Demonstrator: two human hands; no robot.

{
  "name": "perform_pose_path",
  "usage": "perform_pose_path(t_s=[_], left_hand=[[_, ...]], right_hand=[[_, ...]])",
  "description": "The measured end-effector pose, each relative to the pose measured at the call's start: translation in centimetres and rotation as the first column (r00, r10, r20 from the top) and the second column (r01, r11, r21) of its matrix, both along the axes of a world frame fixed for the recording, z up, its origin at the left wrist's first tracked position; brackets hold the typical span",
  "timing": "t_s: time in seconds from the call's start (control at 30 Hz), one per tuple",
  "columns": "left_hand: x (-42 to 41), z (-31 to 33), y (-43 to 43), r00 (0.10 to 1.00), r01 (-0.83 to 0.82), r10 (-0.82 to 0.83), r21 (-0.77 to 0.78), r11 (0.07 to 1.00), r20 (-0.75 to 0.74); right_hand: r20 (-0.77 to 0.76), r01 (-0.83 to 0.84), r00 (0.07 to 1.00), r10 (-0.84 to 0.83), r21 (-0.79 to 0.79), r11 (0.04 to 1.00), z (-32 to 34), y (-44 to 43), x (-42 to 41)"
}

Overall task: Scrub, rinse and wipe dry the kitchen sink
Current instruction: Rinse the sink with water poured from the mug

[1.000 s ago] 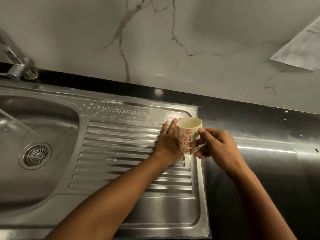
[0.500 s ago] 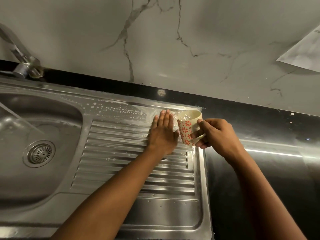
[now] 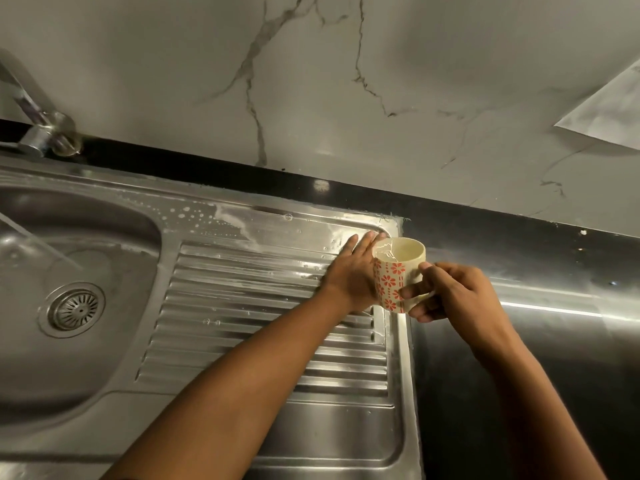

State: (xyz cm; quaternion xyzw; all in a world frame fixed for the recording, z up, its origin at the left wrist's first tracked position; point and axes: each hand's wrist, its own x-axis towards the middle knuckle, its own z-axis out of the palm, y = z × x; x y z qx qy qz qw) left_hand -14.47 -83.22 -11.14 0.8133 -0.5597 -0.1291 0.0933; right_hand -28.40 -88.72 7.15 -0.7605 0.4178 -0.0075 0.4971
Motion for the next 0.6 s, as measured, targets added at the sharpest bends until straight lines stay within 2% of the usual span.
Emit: perform_pose_path(t_s=[0.2,0.37,0.5,0.6], left_hand=[[1.9,0.0,3.7,0.972,-0.234,0.234,-0.004,0.972,0.031],[4.7,-0.6,10.5,0.903,-0.428,0.427,0.009,0.904,0.044],[4.9,0.1,12.5,0.882,-0.471,0.47,0.075,0.879,0.032],[3.6,0.8,11.1,0.919,-0.393,0.394,0.073,0.917,-0.001]], right_hand=[[0.007,0.004,1.0,-0.004,0.009,1.0,-0.9,0.4,-0.2],[-0.008,-0.048,0.999,0.048,-0.006,0.999,-1.0,1.3,0.6],[-0.034,-0.154,0.988,0.152,-0.075,0.985,-1.1,2.0,2.4],[-0.01,-0.166,0.986,0.166,-0.064,0.984,-0.9,2.5,3.4]])
